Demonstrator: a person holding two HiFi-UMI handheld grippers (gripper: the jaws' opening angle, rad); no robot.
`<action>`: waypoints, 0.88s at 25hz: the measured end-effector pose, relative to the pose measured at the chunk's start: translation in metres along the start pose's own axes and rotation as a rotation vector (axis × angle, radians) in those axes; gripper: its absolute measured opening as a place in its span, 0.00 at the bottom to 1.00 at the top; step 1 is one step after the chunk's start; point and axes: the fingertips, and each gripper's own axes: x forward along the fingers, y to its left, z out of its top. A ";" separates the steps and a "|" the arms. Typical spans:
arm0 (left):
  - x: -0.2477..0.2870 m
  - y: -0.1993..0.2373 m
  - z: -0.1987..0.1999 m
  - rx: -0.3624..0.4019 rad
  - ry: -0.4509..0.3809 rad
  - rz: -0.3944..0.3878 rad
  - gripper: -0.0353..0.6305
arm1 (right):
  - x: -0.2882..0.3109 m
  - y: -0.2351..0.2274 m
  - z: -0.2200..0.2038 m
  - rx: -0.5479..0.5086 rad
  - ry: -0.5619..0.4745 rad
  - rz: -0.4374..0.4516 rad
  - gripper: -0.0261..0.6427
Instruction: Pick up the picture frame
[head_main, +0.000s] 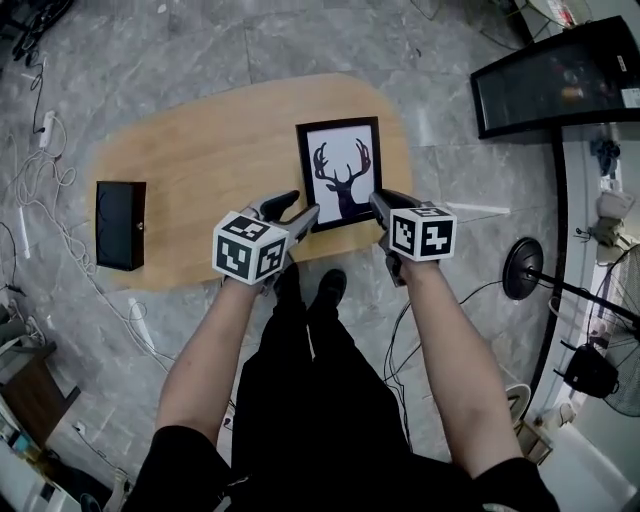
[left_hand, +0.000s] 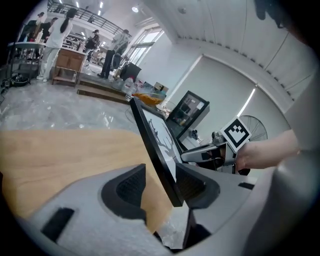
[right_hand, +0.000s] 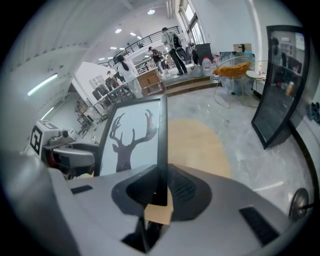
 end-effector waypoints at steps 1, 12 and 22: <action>-0.003 -0.006 0.008 0.007 -0.011 -0.013 0.35 | -0.008 0.005 0.008 -0.003 -0.018 0.009 0.14; -0.066 -0.085 0.082 0.069 -0.080 -0.112 0.31 | -0.107 0.069 0.057 0.000 -0.174 0.115 0.14; -0.145 -0.146 0.154 0.084 -0.249 -0.270 0.14 | -0.188 0.123 0.110 -0.021 -0.344 0.158 0.14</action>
